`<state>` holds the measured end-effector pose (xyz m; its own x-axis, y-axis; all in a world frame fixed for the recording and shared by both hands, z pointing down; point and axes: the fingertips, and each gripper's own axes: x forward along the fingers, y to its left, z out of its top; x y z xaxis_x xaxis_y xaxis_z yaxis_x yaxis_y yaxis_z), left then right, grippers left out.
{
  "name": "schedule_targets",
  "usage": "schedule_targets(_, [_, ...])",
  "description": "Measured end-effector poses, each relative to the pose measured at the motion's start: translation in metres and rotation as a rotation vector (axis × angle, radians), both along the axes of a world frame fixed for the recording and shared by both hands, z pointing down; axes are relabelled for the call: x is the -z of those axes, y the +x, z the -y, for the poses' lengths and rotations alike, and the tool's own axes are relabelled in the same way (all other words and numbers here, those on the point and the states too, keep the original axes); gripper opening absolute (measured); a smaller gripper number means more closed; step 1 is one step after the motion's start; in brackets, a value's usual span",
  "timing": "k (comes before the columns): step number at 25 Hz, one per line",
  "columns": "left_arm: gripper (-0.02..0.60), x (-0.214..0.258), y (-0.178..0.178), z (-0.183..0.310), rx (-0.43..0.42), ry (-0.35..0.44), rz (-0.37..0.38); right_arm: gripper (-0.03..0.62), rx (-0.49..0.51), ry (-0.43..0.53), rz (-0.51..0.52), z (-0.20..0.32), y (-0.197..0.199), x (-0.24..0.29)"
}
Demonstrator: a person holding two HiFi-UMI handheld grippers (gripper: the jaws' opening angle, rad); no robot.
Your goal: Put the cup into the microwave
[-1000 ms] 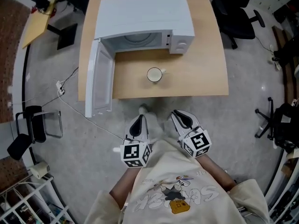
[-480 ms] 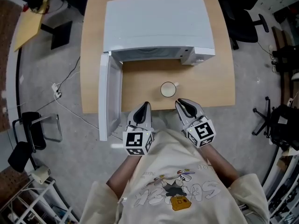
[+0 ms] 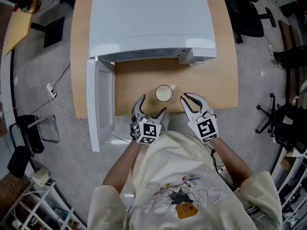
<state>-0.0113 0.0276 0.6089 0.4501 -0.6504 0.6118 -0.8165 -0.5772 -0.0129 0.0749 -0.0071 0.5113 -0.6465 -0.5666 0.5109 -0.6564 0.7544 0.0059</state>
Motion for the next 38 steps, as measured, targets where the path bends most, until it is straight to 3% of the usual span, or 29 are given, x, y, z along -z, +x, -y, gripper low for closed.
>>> schedule_targets(2, [0.499, -0.021, 0.012, 0.001, -0.039, 0.011, 0.03, 0.076, 0.024, 0.005, -0.055, 0.003, 0.004, -0.024])
schedule_targets(4, [0.506, -0.031, 0.022, 0.005, -0.031, 0.004, 0.008, 0.128, 0.044, -0.02, -0.09, 0.004, 0.009, -0.05])
schedule_targets(9, [0.503, -0.035, 0.032, 0.029, -0.026, 0.068, -0.013, 0.143, 0.131, 0.024, -0.191, 0.022, 0.005, -0.096])
schedule_targets(15, [0.414, -0.033, 0.044, 0.044, -0.091, 0.155, -0.017, 0.15, 0.208, 0.066, -0.206, 0.035, -0.016, -0.122])
schedule_targets(19, [0.39, -0.034, 0.047, 0.046, -0.115, 0.148, -0.014, 0.066, 0.208, 0.099, -0.213, 0.043, -0.023, -0.121])
schedule_targets(29, [0.39, -0.012, 0.032, 0.06, -0.038, 0.161, -0.021, 0.058, 0.193, 0.155, -0.209, 0.059, -0.038, -0.097])
schedule_targets(38, [0.39, 0.023, -0.022, 0.109, 0.07, 0.197, -0.033, 0.055, 0.187, 0.244, -0.193, 0.11, -0.093, -0.056])
